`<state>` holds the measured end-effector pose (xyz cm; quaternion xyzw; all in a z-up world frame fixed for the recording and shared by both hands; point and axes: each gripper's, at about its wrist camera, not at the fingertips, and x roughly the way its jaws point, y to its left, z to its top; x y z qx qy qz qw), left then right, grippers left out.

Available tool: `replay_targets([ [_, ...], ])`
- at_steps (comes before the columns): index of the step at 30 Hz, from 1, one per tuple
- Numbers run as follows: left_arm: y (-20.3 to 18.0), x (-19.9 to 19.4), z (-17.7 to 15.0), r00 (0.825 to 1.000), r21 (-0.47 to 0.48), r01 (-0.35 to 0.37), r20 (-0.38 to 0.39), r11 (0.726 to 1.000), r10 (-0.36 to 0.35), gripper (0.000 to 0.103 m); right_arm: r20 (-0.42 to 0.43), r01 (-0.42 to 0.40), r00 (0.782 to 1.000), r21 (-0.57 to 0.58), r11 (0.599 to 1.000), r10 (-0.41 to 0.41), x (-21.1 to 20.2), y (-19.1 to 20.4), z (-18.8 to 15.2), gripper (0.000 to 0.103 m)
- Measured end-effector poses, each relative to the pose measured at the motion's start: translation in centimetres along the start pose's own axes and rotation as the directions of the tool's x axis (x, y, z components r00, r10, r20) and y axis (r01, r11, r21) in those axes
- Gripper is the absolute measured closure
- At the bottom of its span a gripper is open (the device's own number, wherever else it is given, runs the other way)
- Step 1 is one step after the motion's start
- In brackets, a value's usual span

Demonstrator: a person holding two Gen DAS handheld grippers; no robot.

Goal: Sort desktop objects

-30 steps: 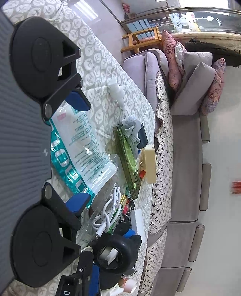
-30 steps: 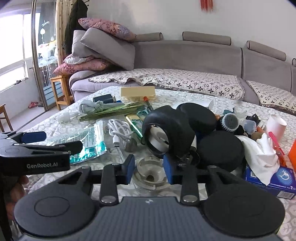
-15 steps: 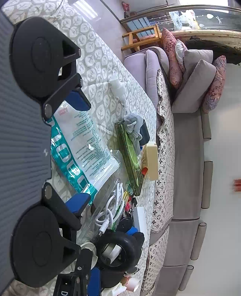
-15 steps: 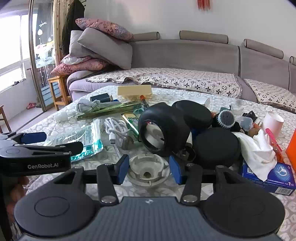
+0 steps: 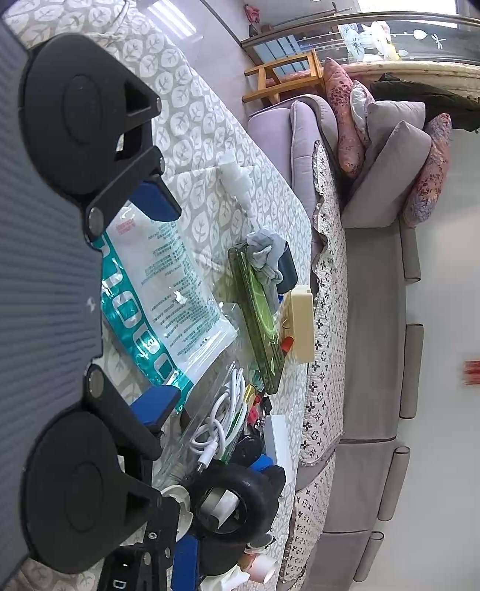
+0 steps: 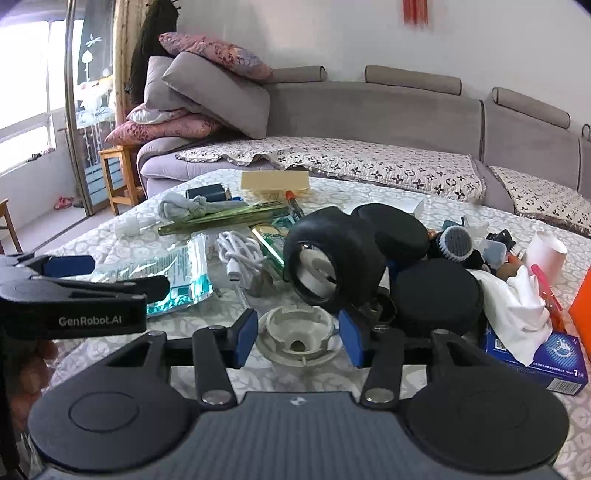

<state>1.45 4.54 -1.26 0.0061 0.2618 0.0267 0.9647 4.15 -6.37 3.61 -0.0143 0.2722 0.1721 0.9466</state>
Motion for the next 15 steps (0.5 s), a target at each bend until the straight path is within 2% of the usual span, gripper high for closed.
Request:
replay_targets([
  [3, -0.1, 0.0, -0.1, 1.000, 0.006, 0.001, 0.001, 1.000, -0.001, 0.006, -0.014, -0.007, 1.000, -0.001, 1.000, 0.007, 0.4, 0.1, -0.1, 0.057],
  [4, -0.1, 0.0, -0.1, 1.000, 0.006, 0.003, -0.001, 1.000, -0.003, 0.006, -0.013, -0.018, 1.000, -0.003, 1.000, 0.018, 0.3, 0.1, 0.0, 0.062],
  [10, -0.1, 0.3, -0.1, 1.000, 0.007, -0.003, -0.004, 1.000, 0.003, 0.006, -0.003, -0.028, 1.000, -0.013, 1.000, 0.028, -0.6, 0.2, 0.1, 0.063],
  [15, -1.6, -0.8, 0.3, 0.997, 0.069, 0.014, 0.074, 0.998, -0.019, 0.004, 0.025, -0.036, 0.999, -0.008, 0.999, 0.036, -2.0, -0.1, 0.3, 0.063],
])
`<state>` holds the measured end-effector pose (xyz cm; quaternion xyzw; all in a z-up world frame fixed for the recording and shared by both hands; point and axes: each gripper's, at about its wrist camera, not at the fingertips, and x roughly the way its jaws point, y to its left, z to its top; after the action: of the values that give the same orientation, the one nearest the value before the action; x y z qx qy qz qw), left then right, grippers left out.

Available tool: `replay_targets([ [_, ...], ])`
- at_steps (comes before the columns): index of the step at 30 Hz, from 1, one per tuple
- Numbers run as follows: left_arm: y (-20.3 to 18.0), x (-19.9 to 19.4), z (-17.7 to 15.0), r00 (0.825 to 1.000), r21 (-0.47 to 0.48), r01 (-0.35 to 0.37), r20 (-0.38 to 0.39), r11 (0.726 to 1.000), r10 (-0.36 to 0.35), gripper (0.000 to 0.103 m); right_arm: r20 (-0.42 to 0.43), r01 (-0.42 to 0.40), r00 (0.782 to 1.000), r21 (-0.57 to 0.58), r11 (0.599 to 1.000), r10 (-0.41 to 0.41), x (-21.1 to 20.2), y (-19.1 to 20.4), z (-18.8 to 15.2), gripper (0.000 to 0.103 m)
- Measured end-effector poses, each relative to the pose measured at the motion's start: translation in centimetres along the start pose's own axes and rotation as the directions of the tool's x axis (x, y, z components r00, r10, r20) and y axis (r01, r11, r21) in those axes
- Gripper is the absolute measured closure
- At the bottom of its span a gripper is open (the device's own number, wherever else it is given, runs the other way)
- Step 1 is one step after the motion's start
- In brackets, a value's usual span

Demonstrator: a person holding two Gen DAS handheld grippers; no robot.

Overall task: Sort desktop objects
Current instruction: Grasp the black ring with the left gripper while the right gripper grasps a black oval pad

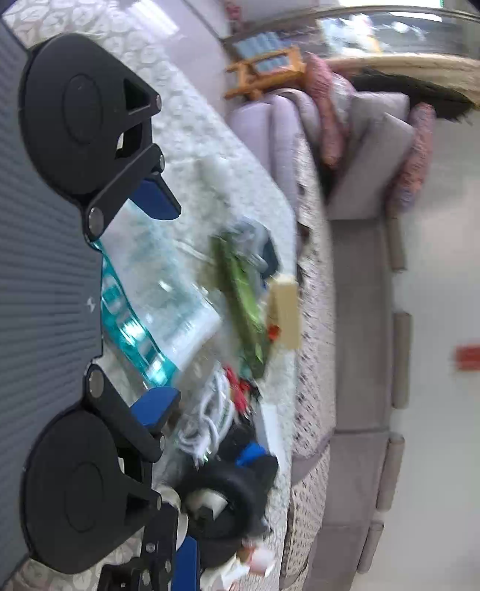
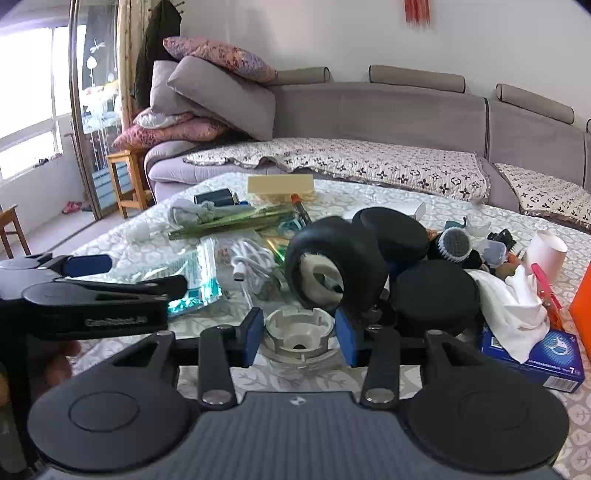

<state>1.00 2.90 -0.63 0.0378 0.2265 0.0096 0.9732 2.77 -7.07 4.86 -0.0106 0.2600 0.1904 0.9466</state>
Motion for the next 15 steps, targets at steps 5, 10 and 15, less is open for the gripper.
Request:
replay_targets([
  [5, -1.3, -1.0, 0.5, 0.996, 0.021, 0.043, 0.076, 0.999, -0.045, 0.004, 0.009, 0.003, 1.000, -0.012, 1.000, -0.003, -0.5, -0.6, -0.2, 0.064],
  [10, -2.5, -0.4, 0.8, 0.992, 0.016, 0.105, 0.065, 0.994, -0.106, 0.006, 0.073, -0.003, 0.997, -0.031, 1.000, 0.005, -1.7, -0.9, -0.3, 0.066],
  [15, -3.4, -0.3, 1.1, 0.984, 0.017, 0.160, 0.081, 0.987, -0.161, 0.008, 0.106, 0.002, 0.994, 0.017, 1.000, -0.003, -2.3, -2.4, -0.2, 0.067],
])
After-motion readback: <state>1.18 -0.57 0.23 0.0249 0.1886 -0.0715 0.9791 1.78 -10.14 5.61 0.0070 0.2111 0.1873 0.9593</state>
